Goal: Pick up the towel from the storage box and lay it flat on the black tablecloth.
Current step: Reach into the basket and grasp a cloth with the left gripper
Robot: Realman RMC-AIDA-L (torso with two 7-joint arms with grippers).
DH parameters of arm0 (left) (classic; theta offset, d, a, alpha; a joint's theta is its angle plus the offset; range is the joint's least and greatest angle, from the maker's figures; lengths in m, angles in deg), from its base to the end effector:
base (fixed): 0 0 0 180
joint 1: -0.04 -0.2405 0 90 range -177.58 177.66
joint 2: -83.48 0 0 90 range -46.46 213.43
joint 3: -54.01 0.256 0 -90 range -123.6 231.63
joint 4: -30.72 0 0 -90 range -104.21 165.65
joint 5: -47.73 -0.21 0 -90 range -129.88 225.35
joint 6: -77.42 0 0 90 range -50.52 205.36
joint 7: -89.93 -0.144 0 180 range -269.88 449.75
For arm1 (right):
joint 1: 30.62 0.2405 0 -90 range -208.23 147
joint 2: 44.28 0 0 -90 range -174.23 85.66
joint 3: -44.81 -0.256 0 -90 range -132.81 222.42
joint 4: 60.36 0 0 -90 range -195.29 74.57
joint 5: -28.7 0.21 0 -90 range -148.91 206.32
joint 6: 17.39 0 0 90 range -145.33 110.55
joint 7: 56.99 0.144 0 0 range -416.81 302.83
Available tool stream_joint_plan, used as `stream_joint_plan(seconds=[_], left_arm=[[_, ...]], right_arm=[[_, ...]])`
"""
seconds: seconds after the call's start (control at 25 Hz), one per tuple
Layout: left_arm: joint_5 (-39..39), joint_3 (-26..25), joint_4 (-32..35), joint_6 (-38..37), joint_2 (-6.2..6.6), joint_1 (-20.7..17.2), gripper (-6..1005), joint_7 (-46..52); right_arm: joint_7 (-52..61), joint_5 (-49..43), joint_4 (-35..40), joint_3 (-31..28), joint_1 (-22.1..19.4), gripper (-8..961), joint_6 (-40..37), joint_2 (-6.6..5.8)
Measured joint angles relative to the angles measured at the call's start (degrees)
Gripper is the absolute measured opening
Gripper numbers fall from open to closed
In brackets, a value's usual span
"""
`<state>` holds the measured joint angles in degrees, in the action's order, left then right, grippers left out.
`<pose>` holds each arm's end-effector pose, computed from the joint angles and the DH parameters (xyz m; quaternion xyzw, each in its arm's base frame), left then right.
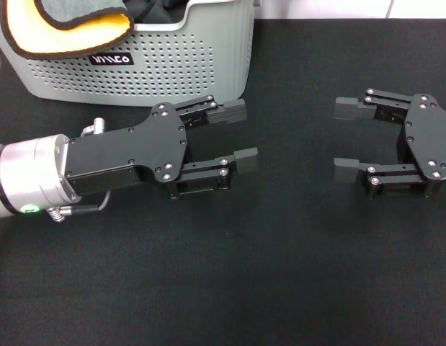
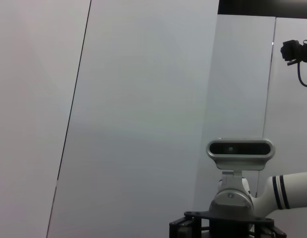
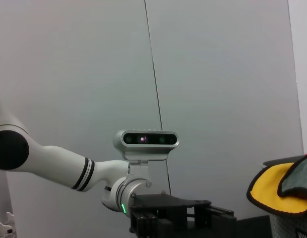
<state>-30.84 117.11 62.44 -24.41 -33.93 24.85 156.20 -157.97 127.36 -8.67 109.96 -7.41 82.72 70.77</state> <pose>-0.2185 0.2864 -0.0030 -0.8918 -0.0964 -0.4389 0.0518 0.1912 0.3022 0.0357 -0.9269 0.0448 0.3706 0.0397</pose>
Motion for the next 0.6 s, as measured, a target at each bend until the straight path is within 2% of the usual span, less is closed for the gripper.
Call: stream_joint_plan(seconds=[0.52, 0.6], left_arm=[[0.00, -0.17, -0.36, 0.21, 0.00, -0.06, 729, -0.44], [-0.50, -1.52, -0.78, 1.06, 0.13, -0.87, 729, -0.90]], right_arm=[[-0.03, -0.08, -0.41, -0.25, 0.00, 836, -0.04, -0.01], [-0.17, -0.17, -0.55, -0.31, 0.00, 836, -0.54, -0.01]])
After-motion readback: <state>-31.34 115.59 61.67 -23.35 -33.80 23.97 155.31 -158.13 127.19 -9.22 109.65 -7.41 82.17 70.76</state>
